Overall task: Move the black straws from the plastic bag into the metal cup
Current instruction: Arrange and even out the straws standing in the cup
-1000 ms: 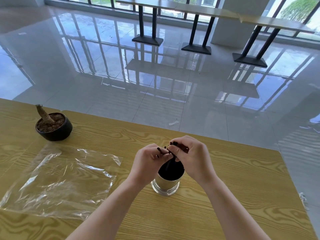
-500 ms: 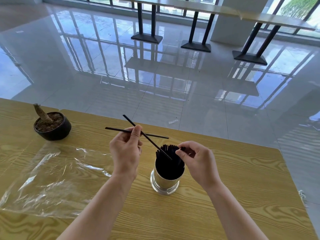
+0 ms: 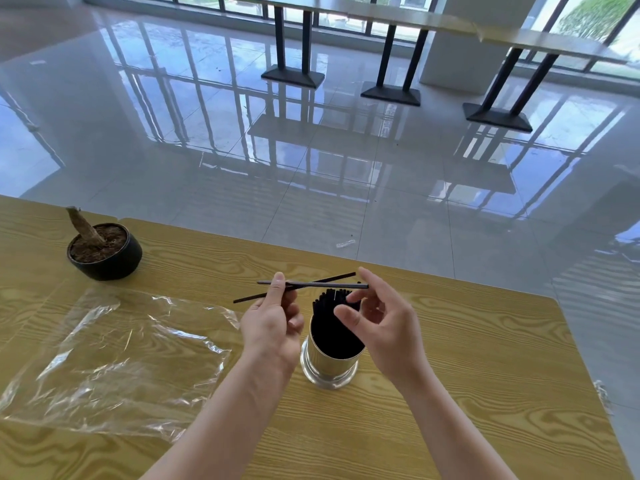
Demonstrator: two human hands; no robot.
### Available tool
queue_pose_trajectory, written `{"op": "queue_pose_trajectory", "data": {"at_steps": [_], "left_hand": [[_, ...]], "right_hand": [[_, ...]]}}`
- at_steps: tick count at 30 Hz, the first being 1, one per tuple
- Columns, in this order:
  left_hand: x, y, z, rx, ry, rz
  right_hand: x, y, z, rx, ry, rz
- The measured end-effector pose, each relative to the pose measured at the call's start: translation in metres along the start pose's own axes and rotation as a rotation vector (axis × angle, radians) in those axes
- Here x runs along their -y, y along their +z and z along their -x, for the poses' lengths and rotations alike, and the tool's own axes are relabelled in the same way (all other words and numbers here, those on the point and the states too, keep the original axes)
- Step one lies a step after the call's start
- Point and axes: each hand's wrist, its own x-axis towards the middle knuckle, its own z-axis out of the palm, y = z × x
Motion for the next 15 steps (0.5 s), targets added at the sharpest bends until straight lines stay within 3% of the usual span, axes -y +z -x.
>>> {"op": "queue_pose_trajectory", "data": {"at_steps": [2,4,10,15], "left_hand": [[0.008,0.003,0.006,0.027,-0.031,-0.005],[0.015,0.004,0.013,0.054,-0.046,-0.018],[0.024,-0.015,0.028,0.246,-0.084,-0.162],[0.023,-0.046,0.005,0.103,0.301,-0.511]], "right_hand": [[0.010,0.002,-0.004,0.010,0.076,-0.231],[0.019,0.003,-0.006,-0.035,0.036,-0.294],[0.049,-0.032,-0.020,-0.107,-0.132,-0.110],[0.052,-0.067,-0.030,0.048,-0.158,0.186]]}}
